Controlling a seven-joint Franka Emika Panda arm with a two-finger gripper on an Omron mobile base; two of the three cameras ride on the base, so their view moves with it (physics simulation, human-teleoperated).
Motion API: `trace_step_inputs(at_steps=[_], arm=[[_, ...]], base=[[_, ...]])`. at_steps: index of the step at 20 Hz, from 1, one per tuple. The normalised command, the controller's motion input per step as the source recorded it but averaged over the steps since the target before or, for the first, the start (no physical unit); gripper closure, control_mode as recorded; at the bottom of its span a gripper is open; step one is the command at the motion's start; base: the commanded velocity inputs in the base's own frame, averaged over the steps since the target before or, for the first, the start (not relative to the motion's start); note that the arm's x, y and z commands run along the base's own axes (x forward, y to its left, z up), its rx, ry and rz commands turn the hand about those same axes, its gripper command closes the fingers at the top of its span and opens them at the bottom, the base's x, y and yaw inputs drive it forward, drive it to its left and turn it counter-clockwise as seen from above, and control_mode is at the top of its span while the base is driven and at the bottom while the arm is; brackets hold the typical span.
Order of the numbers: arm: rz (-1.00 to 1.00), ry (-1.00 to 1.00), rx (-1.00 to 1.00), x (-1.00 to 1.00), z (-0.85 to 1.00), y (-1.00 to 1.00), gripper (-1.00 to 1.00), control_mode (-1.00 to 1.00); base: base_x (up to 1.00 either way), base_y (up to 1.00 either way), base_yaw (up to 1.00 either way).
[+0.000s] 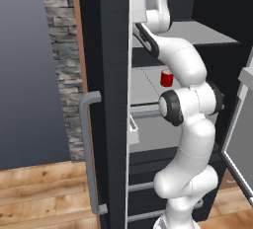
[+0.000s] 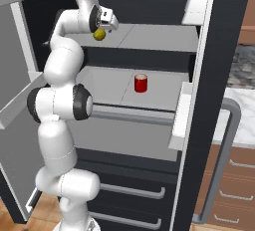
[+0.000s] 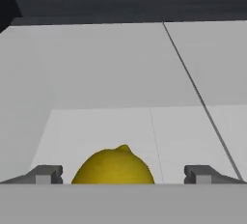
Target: Pick lemon from the fridge and place it on the plate on the counter.
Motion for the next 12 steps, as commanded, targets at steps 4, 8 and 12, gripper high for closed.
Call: trace_step_inputs(at_steps=[4,8,12], arm=[[-0.09,0.00,0.00,0.00,-0.22,0.00,-1.00,-1.00],[-0.07,0.00,0.00,-0.03,-0.06,0.00,-1.00,-1.00],[-0.08,0.00,0.02,-0.10,-0.11,0.00,-1.00,-1.00]], base=[[0.00,0.00,0.00],[0.00,0.00,0.00],[0.00,0.00,0.00]])
